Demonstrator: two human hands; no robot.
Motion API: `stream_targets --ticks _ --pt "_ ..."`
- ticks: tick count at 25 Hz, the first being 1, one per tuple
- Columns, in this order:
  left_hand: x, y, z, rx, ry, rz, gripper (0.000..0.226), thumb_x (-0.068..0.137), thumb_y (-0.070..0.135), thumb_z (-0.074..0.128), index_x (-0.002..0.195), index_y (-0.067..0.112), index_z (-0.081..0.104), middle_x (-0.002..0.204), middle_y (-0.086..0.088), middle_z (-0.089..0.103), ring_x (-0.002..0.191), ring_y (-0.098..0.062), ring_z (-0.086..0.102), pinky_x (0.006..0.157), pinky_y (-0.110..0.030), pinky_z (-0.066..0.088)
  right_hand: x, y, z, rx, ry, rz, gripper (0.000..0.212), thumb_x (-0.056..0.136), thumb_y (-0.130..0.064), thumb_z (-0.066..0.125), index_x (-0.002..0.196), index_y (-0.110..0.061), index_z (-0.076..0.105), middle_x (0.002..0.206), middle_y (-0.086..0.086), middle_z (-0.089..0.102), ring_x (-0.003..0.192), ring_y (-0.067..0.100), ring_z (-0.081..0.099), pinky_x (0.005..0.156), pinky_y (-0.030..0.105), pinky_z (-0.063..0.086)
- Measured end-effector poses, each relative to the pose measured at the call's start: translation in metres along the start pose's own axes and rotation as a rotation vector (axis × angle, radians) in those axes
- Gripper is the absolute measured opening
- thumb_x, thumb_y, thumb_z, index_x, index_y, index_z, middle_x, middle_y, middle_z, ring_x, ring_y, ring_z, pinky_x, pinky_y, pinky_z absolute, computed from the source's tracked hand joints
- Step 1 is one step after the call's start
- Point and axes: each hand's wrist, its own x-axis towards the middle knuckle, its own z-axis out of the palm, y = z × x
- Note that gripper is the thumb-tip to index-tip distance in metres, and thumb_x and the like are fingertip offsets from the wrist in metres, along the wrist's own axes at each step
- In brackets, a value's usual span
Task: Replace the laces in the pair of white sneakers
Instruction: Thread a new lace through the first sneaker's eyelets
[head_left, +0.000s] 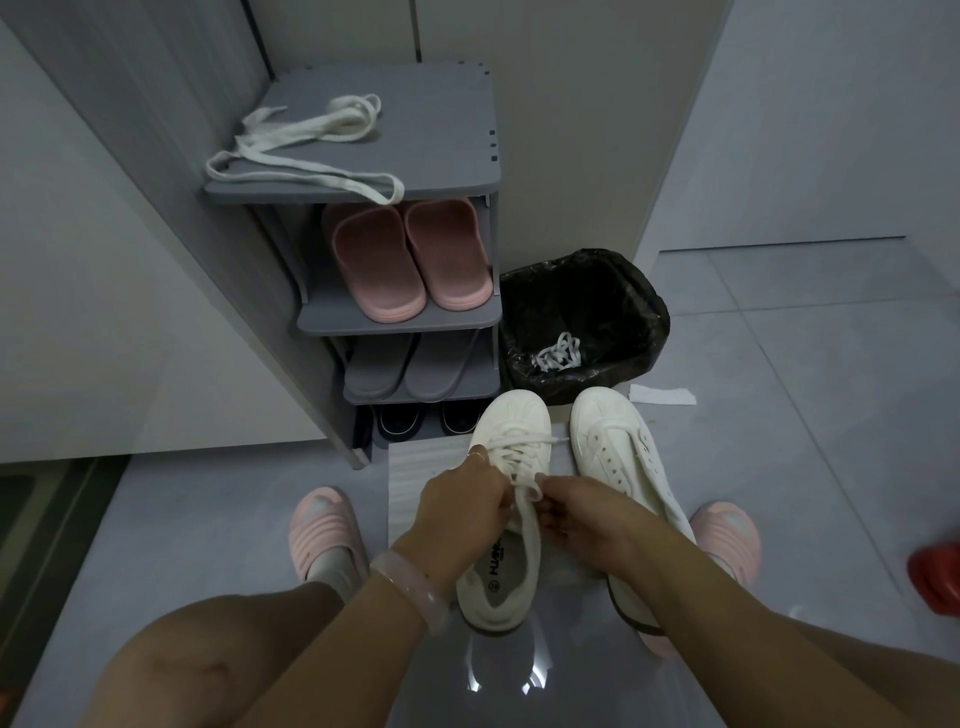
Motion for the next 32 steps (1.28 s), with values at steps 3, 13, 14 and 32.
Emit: stream_targets --ticks 3,13,14,32 --pt "0.0 -0.001 -0.003 -0.108 -0.016 -0.014 0.024 0.09 0.028 0.049 0.1 0.015 0.066 0.114 -0.006 0.04 0.092 -0.027 0.056 0.072 -0.031 0.043 -0.002 0.0 -0.005 -0.347 0.073 -0.298 0.011 0.093 -0.018 0.052 0.099 -0.016 0.061 0.097 0.0 0.059 0.087 0.012 0.055 0.074 0.022 0.044" --pt "0.004 -0.002 -0.024 -0.605 -0.111 -0.175 0.047 0.086 0.011 0.054 0.043 0.014 0.034 0.038 0.011 0.033 0.037 -0.005 0.034 0.041 -0.012 0.024 0.006 0.003 -0.013 -1.026 0.08 -0.634 0.057 0.079 -0.013 0.069 0.131 -0.01 0.043 0.135 0.004 0.036 0.124 0.017 0.04 0.103 0.023 0.034" --pt "0.003 -0.003 -0.027 -0.62 -0.128 -0.177 0.049 0.086 0.011 0.053 0.043 0.015 0.032 0.033 0.01 0.031 0.033 -0.005 0.033 0.039 -0.012 0.023 0.004 0.003 -0.013 -1.043 0.083 -0.65 0.059 0.079 -0.013 0.068 0.132 -0.011 0.042 0.136 0.003 0.036 0.126 0.017 0.039 0.104 0.023 0.033" --pt "0.018 -0.022 0.007 -0.39 0.039 -0.234 0.03 0.091 0.015 0.046 0.12 0.016 0.052 0.116 -0.011 0.057 0.105 -0.026 0.054 0.082 -0.029 0.04 -0.048 -0.072 -0.047 -0.122 0.595 -0.661 0.01 0.093 -0.014 0.048 0.09 -0.012 0.057 0.061 0.001 0.051 0.052 0.014 0.047 0.06 0.025 0.041"
